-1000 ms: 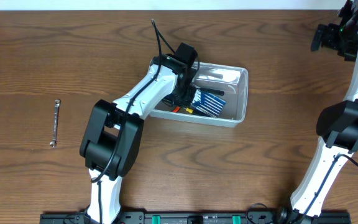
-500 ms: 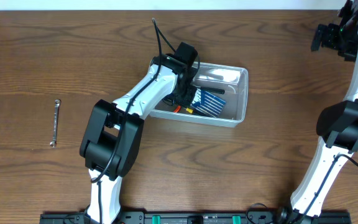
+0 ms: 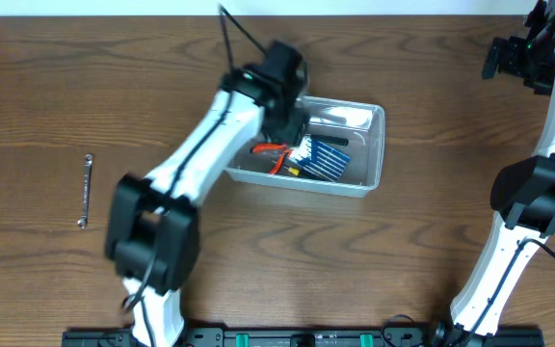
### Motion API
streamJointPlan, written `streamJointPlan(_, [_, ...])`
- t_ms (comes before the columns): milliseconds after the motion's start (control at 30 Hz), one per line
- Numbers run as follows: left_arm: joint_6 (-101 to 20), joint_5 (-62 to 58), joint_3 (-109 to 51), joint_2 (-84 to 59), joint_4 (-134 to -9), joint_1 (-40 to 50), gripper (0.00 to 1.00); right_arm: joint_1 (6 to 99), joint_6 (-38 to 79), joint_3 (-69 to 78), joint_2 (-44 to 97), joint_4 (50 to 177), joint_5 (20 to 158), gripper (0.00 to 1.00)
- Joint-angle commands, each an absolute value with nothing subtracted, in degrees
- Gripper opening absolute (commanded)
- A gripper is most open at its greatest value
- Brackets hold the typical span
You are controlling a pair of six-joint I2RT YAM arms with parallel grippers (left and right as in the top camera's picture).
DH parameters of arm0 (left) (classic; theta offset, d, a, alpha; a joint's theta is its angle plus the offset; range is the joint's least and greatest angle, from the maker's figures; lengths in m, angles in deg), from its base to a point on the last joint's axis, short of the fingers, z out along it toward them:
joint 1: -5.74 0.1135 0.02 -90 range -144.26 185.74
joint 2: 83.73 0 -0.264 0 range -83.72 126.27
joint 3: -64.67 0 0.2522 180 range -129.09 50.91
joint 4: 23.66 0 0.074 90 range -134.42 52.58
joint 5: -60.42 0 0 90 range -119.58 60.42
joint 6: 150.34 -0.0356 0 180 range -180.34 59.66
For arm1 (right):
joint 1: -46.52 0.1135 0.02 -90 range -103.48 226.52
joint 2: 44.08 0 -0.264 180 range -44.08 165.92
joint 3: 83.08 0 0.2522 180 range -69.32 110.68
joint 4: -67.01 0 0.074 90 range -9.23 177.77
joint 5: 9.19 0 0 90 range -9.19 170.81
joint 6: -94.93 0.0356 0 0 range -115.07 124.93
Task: Pack container
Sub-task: 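Move the left gripper left over the silver wrench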
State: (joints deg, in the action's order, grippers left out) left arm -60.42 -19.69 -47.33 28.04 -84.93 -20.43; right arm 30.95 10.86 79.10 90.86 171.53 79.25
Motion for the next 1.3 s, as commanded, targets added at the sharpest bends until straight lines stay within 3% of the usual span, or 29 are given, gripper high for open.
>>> streamJointPlan(0, [-60.44,-19.87,-50.39,20.11,-85.36,-17.66,0.87,30.75,11.74,79.01,89.96,171.51,78.70,0.99])
streamJointPlan(100, [-58.85,-24.28,-50.39,13.83,-88.90,-13.26,0.93,30.75,11.76,79.01,89.96,171.51,78.70,0.99])
streamJointPlan(267, [-58.76,-27.95,-50.36,5.96,-97.45,-2.47,0.94,30.75,11.76,79.01,89.96,171.51,78.70,0.99])
streamJointPlan(500, [-58.67,-27.95,-47.63,4.92,-107.55,12.97,0.99,30.75,11.74,79.01,89.96,171.51,78.70,0.99])
streamJointPlan(933, [-61.77,-30.27,-33.40,9.11,-98.91,31.02,0.98,30.75,11.74,79.01,89.96,171.51,78.70,0.99])
streamJointPlan(1267, [-67.74,-28.57,-33.05,25.35,-91.90,34.93,0.98,30.75,11.74,79.01,89.96,171.51,78.70,0.99])
